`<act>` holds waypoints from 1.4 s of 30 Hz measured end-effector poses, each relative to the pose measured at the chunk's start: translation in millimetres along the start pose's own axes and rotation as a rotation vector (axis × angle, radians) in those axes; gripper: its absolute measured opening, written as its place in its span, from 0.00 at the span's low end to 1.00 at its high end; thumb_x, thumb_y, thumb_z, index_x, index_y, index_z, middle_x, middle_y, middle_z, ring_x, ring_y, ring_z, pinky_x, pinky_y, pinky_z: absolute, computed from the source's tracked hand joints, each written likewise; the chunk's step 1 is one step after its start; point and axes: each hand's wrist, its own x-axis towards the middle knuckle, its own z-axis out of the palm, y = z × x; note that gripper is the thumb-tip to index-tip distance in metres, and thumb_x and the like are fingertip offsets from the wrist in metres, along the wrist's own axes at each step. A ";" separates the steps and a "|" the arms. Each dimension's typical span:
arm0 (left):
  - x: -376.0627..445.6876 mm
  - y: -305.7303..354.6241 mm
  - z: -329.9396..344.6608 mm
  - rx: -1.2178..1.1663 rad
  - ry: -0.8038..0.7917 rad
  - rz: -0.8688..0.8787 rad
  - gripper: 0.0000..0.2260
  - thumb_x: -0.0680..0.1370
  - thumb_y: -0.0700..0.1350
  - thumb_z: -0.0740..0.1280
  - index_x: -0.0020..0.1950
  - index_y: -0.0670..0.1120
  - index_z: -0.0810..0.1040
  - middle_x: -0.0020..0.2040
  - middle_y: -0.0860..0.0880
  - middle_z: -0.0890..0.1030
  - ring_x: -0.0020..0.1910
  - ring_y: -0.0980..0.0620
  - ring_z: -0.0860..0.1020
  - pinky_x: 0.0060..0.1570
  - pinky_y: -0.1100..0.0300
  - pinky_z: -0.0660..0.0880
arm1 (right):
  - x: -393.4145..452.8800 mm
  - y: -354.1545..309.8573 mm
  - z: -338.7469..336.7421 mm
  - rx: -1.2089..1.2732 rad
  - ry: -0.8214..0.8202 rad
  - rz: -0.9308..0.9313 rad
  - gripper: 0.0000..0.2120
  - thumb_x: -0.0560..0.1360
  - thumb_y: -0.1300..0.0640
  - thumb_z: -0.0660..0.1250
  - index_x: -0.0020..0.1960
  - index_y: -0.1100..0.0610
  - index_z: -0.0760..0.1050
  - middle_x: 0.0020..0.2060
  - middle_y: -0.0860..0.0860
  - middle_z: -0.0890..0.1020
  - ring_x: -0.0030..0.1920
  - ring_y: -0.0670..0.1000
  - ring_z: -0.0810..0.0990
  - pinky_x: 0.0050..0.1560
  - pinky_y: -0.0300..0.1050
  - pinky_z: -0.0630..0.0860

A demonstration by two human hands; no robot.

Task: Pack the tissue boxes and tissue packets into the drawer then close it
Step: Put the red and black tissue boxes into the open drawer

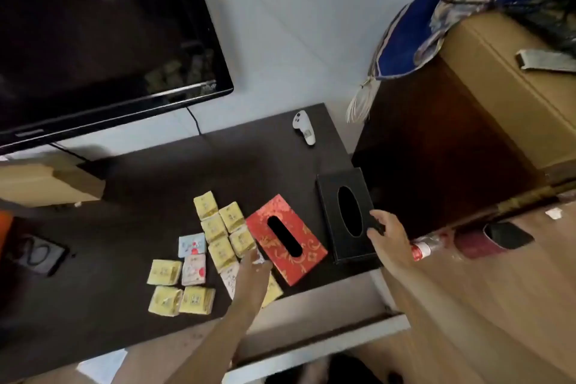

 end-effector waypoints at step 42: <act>-27.7 -117.8 113.6 -0.213 0.391 0.272 0.36 0.73 0.49 0.75 0.76 0.62 0.62 0.65 0.59 0.79 0.63 0.61 0.77 0.61 0.60 0.76 | -44.4 142.5 35.9 0.274 0.109 0.019 0.28 0.71 0.64 0.72 0.67 0.44 0.75 0.54 0.43 0.85 0.54 0.42 0.84 0.51 0.35 0.82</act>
